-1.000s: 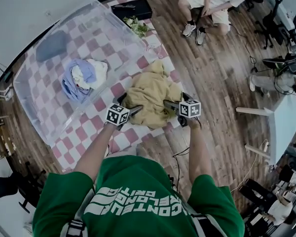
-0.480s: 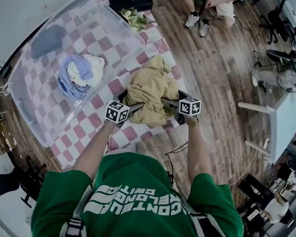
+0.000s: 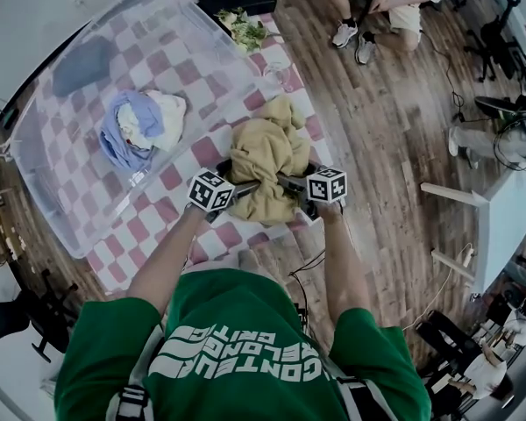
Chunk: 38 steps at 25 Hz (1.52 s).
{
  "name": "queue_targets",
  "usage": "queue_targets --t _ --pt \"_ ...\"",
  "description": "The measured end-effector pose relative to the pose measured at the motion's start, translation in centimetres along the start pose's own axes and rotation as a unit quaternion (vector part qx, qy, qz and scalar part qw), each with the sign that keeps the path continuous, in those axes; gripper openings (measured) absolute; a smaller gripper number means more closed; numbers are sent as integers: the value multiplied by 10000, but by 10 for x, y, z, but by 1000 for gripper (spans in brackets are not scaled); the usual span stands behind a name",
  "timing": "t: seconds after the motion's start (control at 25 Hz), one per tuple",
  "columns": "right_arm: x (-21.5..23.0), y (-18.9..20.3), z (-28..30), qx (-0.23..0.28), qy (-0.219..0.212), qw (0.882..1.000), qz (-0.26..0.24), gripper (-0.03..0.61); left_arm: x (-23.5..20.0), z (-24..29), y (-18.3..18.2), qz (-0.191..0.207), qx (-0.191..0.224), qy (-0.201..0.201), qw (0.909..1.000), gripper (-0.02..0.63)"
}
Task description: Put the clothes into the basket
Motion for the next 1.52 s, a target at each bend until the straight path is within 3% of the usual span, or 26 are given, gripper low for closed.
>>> queue_targets --t 0.36,0.92,1.16,1.52 --pt "-23 -8 -3 237 -335 9992 26 297 15 -5 -11 247 -72 467 9986 350" --pt "-82 -49 -45 1231 -376 9911 -346 268 49 -68 -49 705 840 467 9929 325" --pt "-119 -70 -90 1941 -259 9788 -607 265 82 -108 -82 1344 1193 357 9831 325" --pt "-190 -97 -164 2946 -117 9490 -1113 264 146 -180 -125 2232 1826 131 9574 325"
Point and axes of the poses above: the fingertips, and each gripper's own axes: z forward along the fingers, x to its right, y out of its underside, the point moved 3 cm from there along -z, backward along the fingers, and after that the axes turned 13 degrees about -x, right-handed, at the moved point
